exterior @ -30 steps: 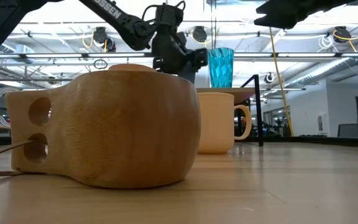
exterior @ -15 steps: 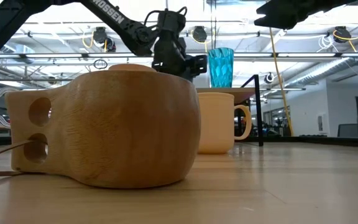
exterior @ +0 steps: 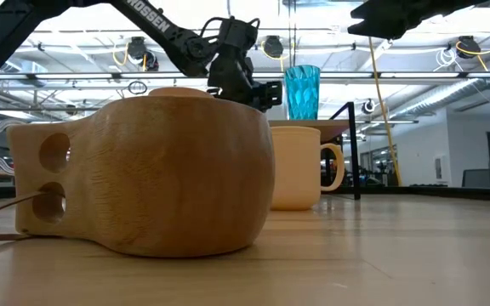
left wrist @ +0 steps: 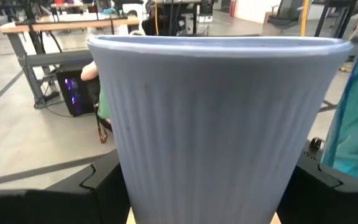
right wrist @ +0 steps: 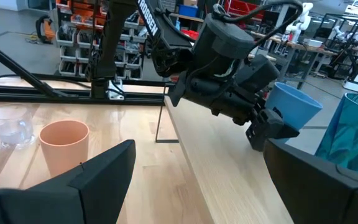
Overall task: Stack small to large cups/mugs on shelf
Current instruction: Put the light blue cup on the shelf, then put the transparent mug on the shelf
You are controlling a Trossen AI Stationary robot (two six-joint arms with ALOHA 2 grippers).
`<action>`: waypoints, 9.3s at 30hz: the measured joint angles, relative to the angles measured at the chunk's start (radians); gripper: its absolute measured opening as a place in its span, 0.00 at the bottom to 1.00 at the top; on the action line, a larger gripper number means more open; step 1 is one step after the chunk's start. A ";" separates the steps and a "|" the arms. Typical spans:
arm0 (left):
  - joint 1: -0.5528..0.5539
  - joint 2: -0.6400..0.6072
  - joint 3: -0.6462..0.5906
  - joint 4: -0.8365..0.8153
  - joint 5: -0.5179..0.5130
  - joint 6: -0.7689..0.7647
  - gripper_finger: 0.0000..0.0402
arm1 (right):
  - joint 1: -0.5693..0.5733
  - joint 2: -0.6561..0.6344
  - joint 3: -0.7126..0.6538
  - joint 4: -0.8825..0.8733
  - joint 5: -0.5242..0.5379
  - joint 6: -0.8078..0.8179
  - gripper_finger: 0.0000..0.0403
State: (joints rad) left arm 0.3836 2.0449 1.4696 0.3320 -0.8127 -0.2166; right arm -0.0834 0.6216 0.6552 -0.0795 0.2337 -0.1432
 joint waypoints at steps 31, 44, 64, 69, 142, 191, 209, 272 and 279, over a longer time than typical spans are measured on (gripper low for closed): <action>-0.012 0.019 -0.015 0.081 -0.032 0.012 0.80 | 0.000 -0.016 0.000 0.004 0.000 -0.017 0.86; -0.019 0.019 -0.015 0.079 -0.026 0.004 0.94 | 0.000 -0.020 0.000 0.004 0.000 -0.023 0.86; -0.085 0.006 -0.006 0.085 -0.189 0.145 0.94 | 0.000 -0.020 0.000 0.000 0.000 -0.023 0.86; -0.104 -0.029 -0.005 0.082 -0.219 0.182 0.94 | 0.000 -0.019 0.000 0.000 0.000 -0.023 0.86; -0.044 -0.044 -0.006 -0.070 -0.051 0.065 0.99 | 0.000 -0.019 0.001 0.003 -0.003 -0.023 0.86; -0.105 -0.045 -0.006 -0.067 -0.160 0.248 1.00 | 0.000 -0.019 0.000 -0.009 -0.031 -0.011 0.86; -0.136 -0.065 -0.006 -0.019 -0.233 0.264 1.00 | 0.000 -0.019 0.000 -0.009 -0.030 -0.011 0.86; -1.062 -0.582 -0.006 -1.143 -0.304 -0.197 0.99 | 0.317 0.236 0.001 0.052 0.066 0.241 0.86; -1.047 -0.629 0.000 -1.094 -0.116 -0.364 0.99 | 0.324 0.249 0.001 0.054 0.087 0.180 0.86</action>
State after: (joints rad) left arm -0.6631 1.4157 1.4700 -0.7619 -0.9292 -0.5810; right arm 0.2405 0.8705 0.6563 -0.0254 0.3206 0.0367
